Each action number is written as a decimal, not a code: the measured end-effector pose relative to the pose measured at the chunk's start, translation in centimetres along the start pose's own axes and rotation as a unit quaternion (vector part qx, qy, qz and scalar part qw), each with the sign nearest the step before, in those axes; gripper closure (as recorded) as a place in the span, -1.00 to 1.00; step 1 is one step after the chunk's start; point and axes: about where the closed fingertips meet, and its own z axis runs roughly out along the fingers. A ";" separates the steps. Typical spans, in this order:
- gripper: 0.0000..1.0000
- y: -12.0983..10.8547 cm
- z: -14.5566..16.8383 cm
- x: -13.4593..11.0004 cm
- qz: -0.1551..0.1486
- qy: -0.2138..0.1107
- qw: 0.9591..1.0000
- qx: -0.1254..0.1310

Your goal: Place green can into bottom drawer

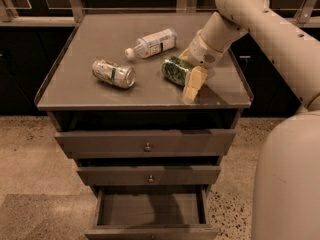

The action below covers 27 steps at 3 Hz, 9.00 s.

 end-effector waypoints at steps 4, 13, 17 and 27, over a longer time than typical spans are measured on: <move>-0.14 -1.9 0.5 -2.9 -0.015 0.026 0.999 0.020; 1.00 17.8 -3.3 9.7 0.212 -0.105 0.959 0.155; 1.00 19.6 8.9 18.4 0.351 -0.172 0.917 0.081; 1.00 22.1 37.5 31.7 0.571 -0.223 0.786 -0.075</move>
Offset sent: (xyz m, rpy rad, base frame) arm 0.0257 0.0334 0.0288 -0.0987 -0.0990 -0.0097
